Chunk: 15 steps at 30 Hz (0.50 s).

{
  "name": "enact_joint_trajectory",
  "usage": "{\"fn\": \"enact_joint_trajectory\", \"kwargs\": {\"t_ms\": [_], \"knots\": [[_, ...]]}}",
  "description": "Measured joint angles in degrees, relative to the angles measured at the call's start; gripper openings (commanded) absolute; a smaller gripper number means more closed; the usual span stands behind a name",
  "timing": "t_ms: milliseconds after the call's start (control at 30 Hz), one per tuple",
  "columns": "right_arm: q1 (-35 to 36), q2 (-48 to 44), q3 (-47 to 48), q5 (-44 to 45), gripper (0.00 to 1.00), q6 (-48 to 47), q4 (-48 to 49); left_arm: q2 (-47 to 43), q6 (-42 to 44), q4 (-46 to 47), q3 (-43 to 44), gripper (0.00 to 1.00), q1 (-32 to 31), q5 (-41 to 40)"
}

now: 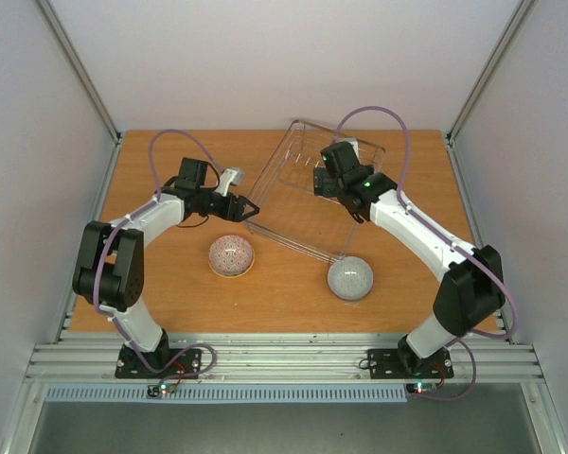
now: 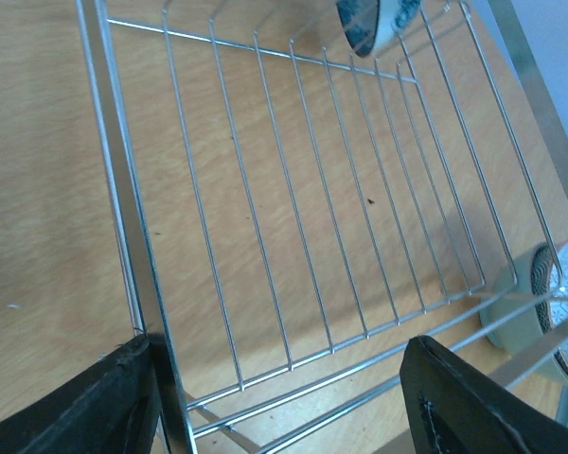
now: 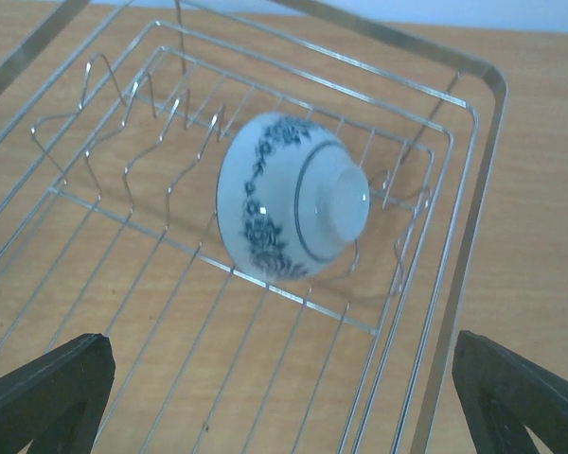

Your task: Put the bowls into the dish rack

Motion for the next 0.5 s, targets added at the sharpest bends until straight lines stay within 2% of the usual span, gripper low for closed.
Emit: {"fn": "enact_joint_trajectory", "kwargs": {"t_ms": [200,500], "knots": [[0.0,-4.8,-4.3,-0.3,0.99,3.1,-4.5,1.1,3.5,-4.9,1.9,0.68,-2.0,3.1],[0.0,-17.9,-11.2,-3.8,0.91,6.8,-9.5,2.8,7.1,-8.8,4.0,0.68,-5.2,5.3]]}}
